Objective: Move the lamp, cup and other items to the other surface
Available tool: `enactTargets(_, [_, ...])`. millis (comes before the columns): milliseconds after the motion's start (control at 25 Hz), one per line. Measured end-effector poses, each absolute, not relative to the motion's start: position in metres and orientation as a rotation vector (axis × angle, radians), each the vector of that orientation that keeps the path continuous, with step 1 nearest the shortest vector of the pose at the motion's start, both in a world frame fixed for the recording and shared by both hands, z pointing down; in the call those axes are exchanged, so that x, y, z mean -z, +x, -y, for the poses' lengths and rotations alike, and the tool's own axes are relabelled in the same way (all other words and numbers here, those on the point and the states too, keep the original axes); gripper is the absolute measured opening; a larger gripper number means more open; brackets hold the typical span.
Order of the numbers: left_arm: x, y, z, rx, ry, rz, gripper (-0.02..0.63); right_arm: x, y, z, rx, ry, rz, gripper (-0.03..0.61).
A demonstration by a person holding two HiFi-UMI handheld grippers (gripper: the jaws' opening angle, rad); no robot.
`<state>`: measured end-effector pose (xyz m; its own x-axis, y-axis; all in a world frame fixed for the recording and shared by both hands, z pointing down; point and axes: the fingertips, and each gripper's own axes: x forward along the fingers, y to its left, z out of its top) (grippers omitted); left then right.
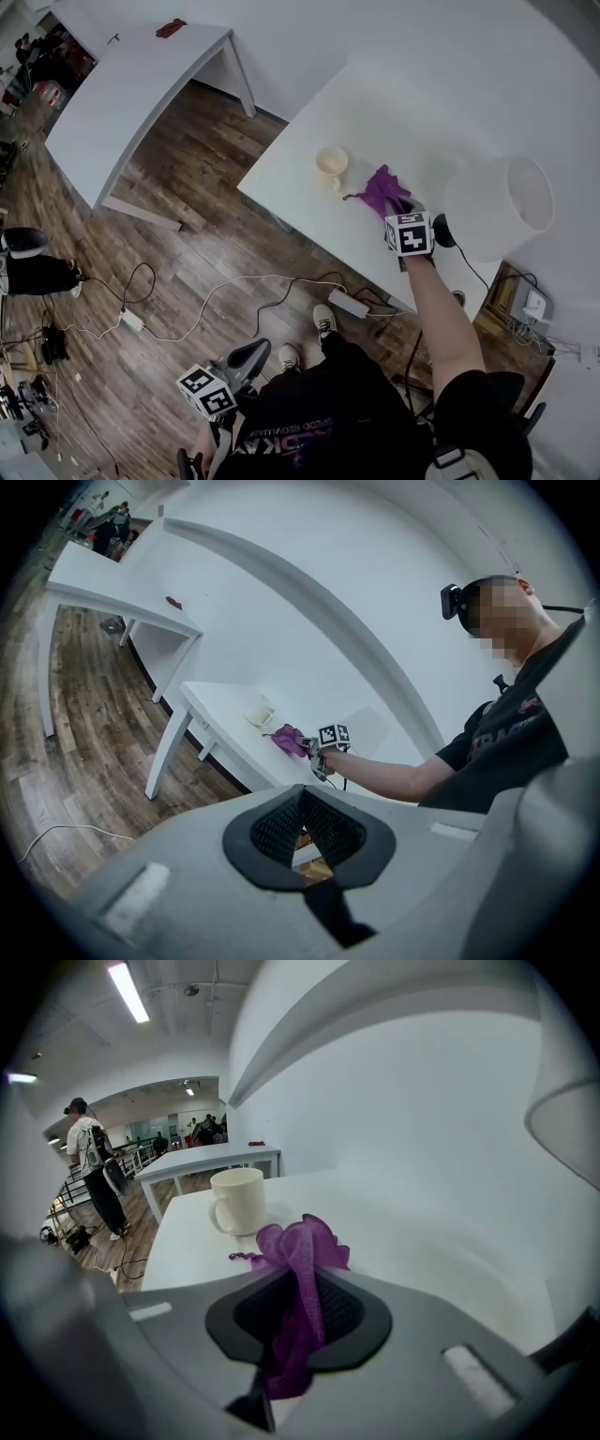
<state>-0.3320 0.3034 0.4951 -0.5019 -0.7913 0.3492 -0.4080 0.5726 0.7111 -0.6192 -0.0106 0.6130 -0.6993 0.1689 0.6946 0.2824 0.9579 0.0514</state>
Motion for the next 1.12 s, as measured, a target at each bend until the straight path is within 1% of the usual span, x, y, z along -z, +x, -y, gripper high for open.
enactTargets(560, [-0.479, -0.301, -0.322, 0.727, 1.085, 2.129, -0.008, -0.547, -0.555, -0.021, 0.069, -0.317, 2.489, 0.052])
enactTargets(1120, [-0.47, -0.263, -0.342, 0.736, 1.204, 2.101, -0.008, -0.492, -0.475, -0.038, -0.007, -0.282, 2.595, 0.052])
